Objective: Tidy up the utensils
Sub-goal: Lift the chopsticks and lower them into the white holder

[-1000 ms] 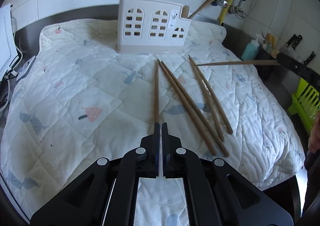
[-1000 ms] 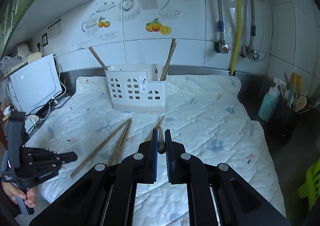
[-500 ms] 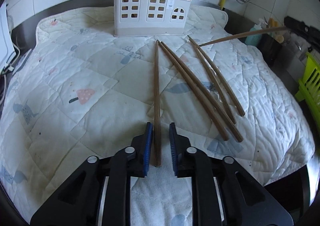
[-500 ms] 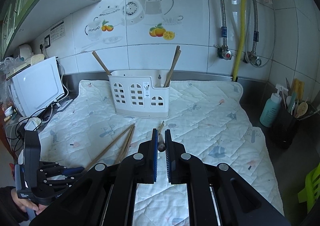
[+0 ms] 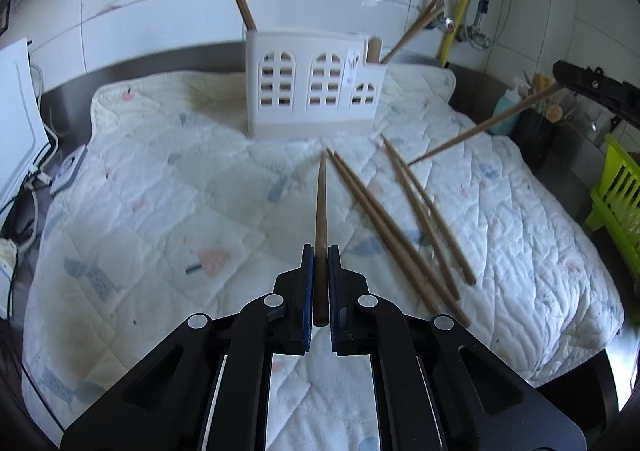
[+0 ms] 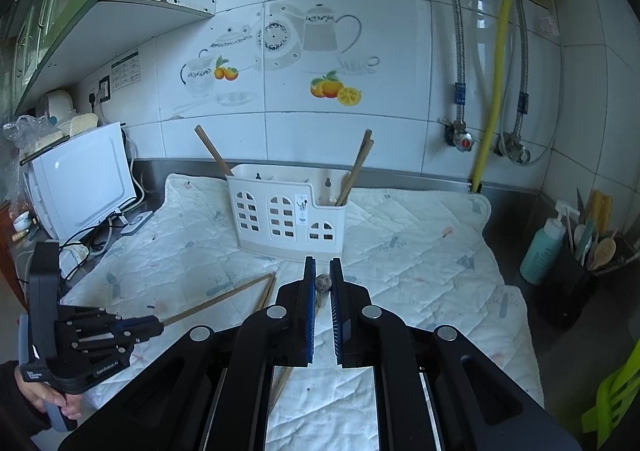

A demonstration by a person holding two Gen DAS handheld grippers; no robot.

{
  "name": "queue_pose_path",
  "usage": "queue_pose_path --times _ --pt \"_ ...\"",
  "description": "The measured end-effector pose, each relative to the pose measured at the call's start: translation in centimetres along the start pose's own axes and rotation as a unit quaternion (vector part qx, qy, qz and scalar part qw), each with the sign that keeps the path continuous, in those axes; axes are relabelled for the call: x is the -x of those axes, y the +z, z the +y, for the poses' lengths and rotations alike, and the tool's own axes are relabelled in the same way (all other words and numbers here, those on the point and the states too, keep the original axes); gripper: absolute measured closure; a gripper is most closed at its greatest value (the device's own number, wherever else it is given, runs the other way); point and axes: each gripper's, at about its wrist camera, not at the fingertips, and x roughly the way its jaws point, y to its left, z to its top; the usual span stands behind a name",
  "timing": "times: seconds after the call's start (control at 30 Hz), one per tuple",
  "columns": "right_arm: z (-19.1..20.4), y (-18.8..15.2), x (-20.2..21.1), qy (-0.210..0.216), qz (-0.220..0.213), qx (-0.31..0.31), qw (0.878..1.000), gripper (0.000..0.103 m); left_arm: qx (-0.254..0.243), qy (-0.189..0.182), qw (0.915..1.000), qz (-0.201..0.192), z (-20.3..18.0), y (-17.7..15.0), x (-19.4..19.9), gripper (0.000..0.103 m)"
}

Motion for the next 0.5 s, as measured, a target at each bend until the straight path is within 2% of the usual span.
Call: queue_pose_path --times 0.2,0.5 --pt "-0.2 3.4 -0.2 0.019 -0.010 0.010 1.000 0.096 -0.006 0.003 0.9991 -0.041 0.4 2.7 1.3 0.098" --pt "-0.9 11.1 -1.2 0.047 -0.039 0.010 0.998 0.096 -0.012 -0.003 0.9977 -0.066 0.6 6.9 1.4 0.098"
